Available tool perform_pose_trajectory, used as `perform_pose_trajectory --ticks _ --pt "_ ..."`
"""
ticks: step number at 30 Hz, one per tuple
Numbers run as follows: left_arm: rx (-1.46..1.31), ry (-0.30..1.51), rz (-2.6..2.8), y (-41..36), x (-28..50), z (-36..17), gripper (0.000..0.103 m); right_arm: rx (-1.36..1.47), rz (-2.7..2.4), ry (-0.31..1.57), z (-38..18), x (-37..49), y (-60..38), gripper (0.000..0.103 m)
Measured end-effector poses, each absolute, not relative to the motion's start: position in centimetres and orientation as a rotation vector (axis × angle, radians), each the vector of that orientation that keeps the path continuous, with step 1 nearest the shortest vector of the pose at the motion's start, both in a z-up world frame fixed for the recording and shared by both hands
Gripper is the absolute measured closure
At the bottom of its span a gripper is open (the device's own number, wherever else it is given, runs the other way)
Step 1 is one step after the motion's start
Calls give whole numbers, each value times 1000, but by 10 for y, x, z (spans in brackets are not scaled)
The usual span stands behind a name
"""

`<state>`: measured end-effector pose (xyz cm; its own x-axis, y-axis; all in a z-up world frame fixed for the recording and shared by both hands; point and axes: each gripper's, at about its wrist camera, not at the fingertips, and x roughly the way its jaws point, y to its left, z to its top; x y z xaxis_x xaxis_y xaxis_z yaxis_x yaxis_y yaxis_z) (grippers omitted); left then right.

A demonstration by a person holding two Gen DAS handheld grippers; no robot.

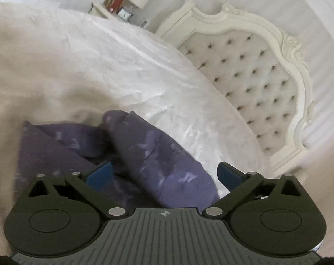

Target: Fold large clothes

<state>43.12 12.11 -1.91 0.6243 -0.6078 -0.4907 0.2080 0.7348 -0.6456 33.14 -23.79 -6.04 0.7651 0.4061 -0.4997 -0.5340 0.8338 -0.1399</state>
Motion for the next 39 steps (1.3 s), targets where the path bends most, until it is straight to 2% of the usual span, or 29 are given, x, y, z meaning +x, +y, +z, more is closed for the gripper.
perform_pose_trajectory --ticks 5,6,7,8,10,17,20,21,22,24,28,32,34,38,39 --pt "-588 825 -406 105 450 -41 0 -233 499 484 -61 326 -247 93" --pt "-622 844 -402 103 454 -48 1 -220 497 486 -61 323 -249 93" --pt "-658 864 -401 105 454 -51 7 -213 495 486 -61 323 -249 93" --pt "-703 889 -403 104 456 -57 20 -210 494 487 -60 323 -250 93" --pt "-793 938 -426 100 461 -64 92 -197 492 492 -61 323 -251 88" --pt "-790 836 -486 72 463 -20 94 29 453 515 -54 312 -281 76" --pt "-827 820 -506 62 471 -6 94 56 498 535 -55 304 -281 75" --pt "-842 820 -511 59 474 -3 94 55 513 542 -56 304 -278 70" --pt "-854 822 -510 54 478 -2 94 47 537 550 -57 305 -273 60" --pt "-886 824 -514 51 481 0 94 16 560 550 -61 310 -260 54" --pt "-919 828 -524 57 476 -2 94 -38 552 573 -67 342 -242 55" --pt "-908 823 -552 67 453 -9 94 -251 359 598 -75 377 -246 58" --pt "-814 817 -561 68 434 -21 94 -317 244 589 -75 384 -262 58" --pt "-500 853 -525 58 397 -65 91 -213 166 658 -74 376 -305 55" --pt "-413 870 -511 53 391 -78 86 -200 155 678 -76 371 -312 55"
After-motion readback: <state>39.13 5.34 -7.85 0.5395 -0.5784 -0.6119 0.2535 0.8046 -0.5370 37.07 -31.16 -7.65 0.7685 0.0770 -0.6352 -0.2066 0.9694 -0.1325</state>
